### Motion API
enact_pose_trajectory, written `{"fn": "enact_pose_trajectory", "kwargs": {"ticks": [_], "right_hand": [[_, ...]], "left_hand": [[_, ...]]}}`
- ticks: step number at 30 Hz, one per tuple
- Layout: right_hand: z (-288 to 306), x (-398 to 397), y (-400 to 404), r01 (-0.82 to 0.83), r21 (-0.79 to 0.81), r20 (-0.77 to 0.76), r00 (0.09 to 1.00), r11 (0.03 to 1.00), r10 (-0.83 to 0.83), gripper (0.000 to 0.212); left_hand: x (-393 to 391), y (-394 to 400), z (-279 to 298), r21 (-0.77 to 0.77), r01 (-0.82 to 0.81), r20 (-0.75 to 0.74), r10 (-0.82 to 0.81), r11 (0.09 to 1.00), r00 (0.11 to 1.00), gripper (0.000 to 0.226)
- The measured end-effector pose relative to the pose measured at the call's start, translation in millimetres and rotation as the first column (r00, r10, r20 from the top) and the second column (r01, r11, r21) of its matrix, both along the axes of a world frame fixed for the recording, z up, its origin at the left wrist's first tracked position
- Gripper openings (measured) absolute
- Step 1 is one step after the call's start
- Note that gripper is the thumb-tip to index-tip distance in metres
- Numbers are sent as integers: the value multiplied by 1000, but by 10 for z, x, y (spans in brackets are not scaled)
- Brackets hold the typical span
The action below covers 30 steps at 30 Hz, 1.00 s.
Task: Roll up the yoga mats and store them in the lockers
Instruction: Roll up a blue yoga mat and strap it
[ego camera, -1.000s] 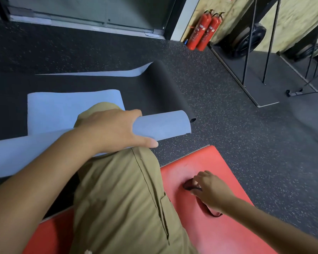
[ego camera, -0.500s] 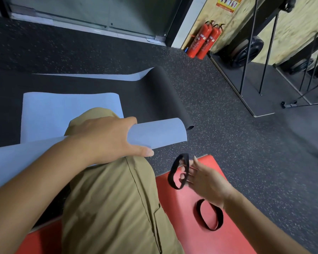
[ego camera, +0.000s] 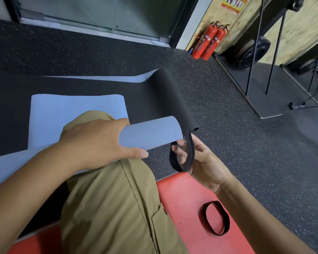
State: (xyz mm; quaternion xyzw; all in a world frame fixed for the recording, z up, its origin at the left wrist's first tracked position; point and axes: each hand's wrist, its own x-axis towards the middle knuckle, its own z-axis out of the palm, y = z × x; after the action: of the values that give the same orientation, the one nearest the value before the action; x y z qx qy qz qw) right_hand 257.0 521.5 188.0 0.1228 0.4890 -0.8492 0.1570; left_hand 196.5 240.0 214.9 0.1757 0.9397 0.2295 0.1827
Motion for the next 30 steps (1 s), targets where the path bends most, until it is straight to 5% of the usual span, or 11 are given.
{"fn": "enact_pose_trajectory", "kwargs": {"ticks": [6,10,23,30], "right_hand": [[10,-66,-152,-89,119,-35,995,989,94,85],[32,-88,-144,-90,58,-70,993,994,94,97],[216,-239,-14,-235,230,-132,954,944,270,85],[313,-396,-190,-314,646,-70,883,696,464,66]], "left_hand": [[26,81,50,-94,18,-50,-23,995,998,65],[13,90,43,-89,14,-34,-17,996,999,66],[-6,135,81,-125,88,-9,-90,988,996,69],[51,221,115,-208,123,-84,-143,970,986,69]]}}
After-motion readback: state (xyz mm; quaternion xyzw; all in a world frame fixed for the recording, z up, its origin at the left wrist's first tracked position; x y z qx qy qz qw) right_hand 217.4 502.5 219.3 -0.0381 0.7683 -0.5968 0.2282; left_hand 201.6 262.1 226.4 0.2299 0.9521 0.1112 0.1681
